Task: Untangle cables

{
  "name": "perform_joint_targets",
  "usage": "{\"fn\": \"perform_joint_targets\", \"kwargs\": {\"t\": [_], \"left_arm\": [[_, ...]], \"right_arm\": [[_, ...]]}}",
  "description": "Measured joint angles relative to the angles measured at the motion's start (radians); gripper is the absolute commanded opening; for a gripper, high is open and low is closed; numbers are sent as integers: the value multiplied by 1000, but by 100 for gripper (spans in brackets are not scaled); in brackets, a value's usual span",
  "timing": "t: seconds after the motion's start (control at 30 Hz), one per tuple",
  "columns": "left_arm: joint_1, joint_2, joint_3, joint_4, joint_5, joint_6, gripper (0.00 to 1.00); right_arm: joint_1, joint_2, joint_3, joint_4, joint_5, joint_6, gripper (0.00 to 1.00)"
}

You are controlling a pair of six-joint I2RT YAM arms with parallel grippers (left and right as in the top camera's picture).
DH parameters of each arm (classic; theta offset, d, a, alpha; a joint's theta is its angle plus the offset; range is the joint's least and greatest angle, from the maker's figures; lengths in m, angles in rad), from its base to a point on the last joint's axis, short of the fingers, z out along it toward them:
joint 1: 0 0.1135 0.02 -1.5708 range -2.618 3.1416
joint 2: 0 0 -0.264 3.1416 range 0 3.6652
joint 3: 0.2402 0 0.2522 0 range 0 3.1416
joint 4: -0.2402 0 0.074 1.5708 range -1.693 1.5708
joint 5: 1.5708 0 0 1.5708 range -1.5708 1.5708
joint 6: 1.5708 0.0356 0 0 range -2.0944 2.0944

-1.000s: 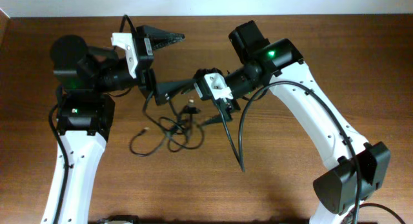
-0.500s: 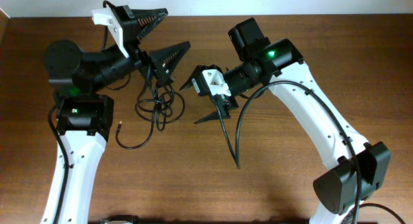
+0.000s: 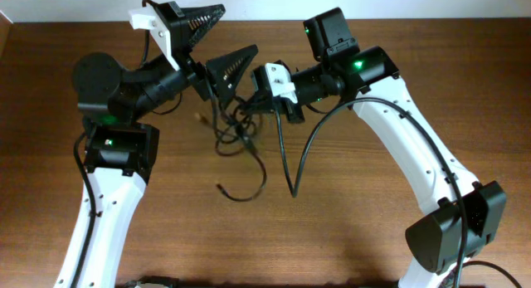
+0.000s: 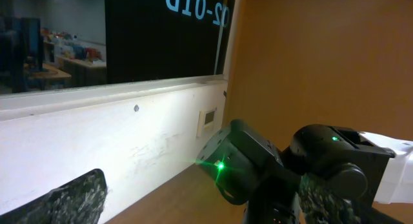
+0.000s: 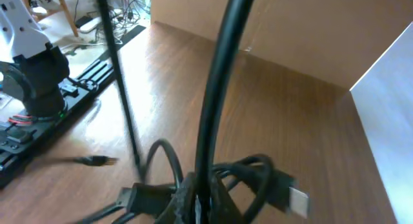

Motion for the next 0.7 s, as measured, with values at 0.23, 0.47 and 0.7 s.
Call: {"fn": "perform_joint_targets", "kwargs": {"t": [0.23, 0.47, 0.7], "left_arm": [[0, 0, 0, -21, 6, 1, 99], [0, 6, 3, -237, 29, 58, 99], [-2, 17, 13, -653, 90, 296, 99]], "right_arm": [[-20, 0, 0, -8, 14, 37, 4], [-193, 0, 0, 123, 6, 197, 4], [-231, 0, 0, 195, -64, 316, 4]]}}
